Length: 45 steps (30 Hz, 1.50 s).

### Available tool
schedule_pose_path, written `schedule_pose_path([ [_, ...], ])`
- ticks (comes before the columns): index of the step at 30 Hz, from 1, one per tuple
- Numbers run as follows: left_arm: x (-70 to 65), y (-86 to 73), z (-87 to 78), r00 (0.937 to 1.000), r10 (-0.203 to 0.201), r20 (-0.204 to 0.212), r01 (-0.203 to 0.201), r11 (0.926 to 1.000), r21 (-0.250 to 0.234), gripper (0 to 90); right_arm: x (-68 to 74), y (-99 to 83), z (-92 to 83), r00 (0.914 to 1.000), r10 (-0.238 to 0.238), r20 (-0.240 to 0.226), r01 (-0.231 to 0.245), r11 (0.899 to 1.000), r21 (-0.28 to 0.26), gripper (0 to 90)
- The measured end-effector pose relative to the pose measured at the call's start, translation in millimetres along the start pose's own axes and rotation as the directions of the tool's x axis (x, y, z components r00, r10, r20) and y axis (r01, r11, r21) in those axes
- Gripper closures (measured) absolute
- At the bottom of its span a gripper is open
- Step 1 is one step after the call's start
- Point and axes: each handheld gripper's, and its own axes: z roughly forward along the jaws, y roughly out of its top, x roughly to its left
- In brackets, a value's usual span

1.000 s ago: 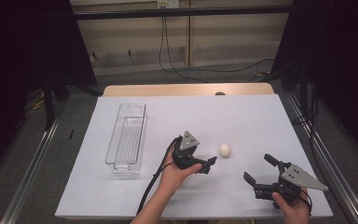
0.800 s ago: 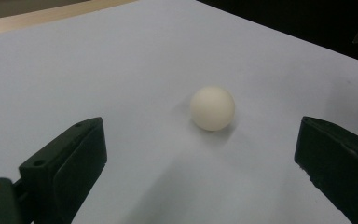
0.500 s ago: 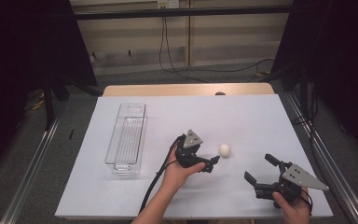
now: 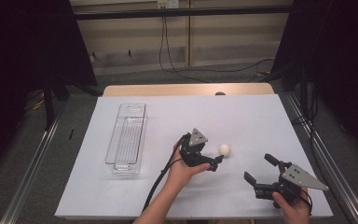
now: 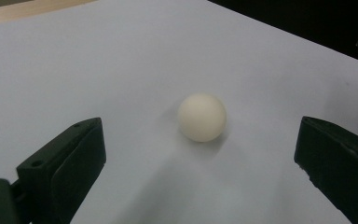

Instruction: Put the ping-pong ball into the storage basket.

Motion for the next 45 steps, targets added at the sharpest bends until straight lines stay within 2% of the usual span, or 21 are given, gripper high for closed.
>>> schedule_pose_path([
  [2,-0.2,-0.4,0.0,1.0,-0.006,-0.001,0.006,0.9999,0.014,2.3,-0.3,0.0,-0.2,1.0,-0.003,-0.002,0.003,1.0,0.001,1.2],
  [13,-1.4,-1.2,5.3,1.0,-0.005,-0.002,0.005,0.9998,0.017,2.4,0.2,0.0,0.2,1.0,0.002,0.002,-0.002,1.0,0.0,1.2],
  [18,-1.4,-0.9,8.4,0.9999,0.014,0.001,-0.014,0.9996,0.025,2.5,0.0,0.2,0.3,1.0,0.002,0.004,-0.002,1.0,-0.002,1.2],
  [23,-4.2,-0.6,11.4,0.9999,0.007,0.01,-0.007,0.9994,0.034,2.6,0.2,0.1,0.3,1.0,-0.002,0.001,0.002,1.0,0.0,1.2],
  [25,-3.8,-0.2,12.4,0.9997,0.022,0.013,-0.023,0.9989,0.04,2.5,0.3,0.0,0.4,1.0,-0.001,0.0,0.001,1.0,0.0,1.2],
  [29,-5.1,0.3,15.3,0.9997,0.016,0.02,-0.017,0.9993,0.034,2.6,0.8,0.0,0.5,1.0,0.0,-0.001,0.0,1.0,-0.001,1.2],
  [36,-5.3,1.0,19.3,0.9998,0.014,0.011,-0.014,0.9988,0.046,2.5,0.5,0.1,0.5,1.0,-0.004,0.0,0.004,1.0,-0.001,1.2],
  [45,-8.8,4.4,26.0,0.9991,0.037,0.022,-0.038,0.9979,0.052,2.5,0.9,0.2,0.3,1.0,0.003,0.0,-0.003,1.0,-0.001,1.2],
])
